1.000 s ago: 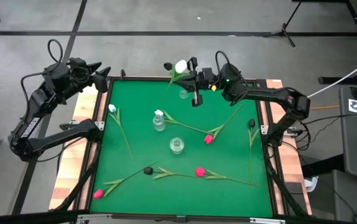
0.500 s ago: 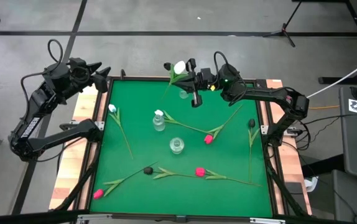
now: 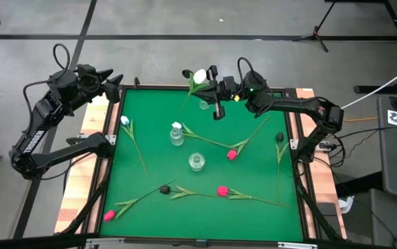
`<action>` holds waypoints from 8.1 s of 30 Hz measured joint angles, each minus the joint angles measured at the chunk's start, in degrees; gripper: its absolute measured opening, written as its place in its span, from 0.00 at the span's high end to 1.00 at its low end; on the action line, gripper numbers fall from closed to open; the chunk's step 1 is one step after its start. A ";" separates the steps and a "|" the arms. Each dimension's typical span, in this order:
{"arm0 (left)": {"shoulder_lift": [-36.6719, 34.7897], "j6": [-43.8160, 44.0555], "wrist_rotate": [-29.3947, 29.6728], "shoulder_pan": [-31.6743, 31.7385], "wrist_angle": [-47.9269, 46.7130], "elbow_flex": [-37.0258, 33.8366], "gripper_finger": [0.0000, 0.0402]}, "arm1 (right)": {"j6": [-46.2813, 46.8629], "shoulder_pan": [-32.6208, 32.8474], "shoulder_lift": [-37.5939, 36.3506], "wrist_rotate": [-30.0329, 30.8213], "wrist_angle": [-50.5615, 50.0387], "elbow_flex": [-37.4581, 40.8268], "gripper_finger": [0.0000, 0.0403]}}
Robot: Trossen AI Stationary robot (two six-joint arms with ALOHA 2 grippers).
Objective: Sort flowers into vase by color
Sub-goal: Put the right white flower into the middle transparent vase
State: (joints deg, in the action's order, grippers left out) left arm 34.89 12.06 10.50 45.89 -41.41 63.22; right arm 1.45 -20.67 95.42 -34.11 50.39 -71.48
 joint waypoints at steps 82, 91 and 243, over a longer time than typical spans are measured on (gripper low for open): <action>0.13 -1.76 0.00 -0.02 0.04 0.00 0.38 | -0.39 0.01 0.04 0.46 -1.33 -0.04 1.00; 0.13 -1.76 0.00 -0.02 0.04 0.00 0.38 | -1.20 0.01 0.04 0.45 -2.29 -0.04 1.00; 7.87 -6.70 -8.11 0.00 7.65 0.00 0.38 | 21.48 -13.26 4.90 -43.93 -4.46 -17.16 0.65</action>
State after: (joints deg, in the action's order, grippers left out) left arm 42.76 5.37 2.39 45.89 -33.76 63.22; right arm 22.94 -33.93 100.32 -78.04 45.93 -88.64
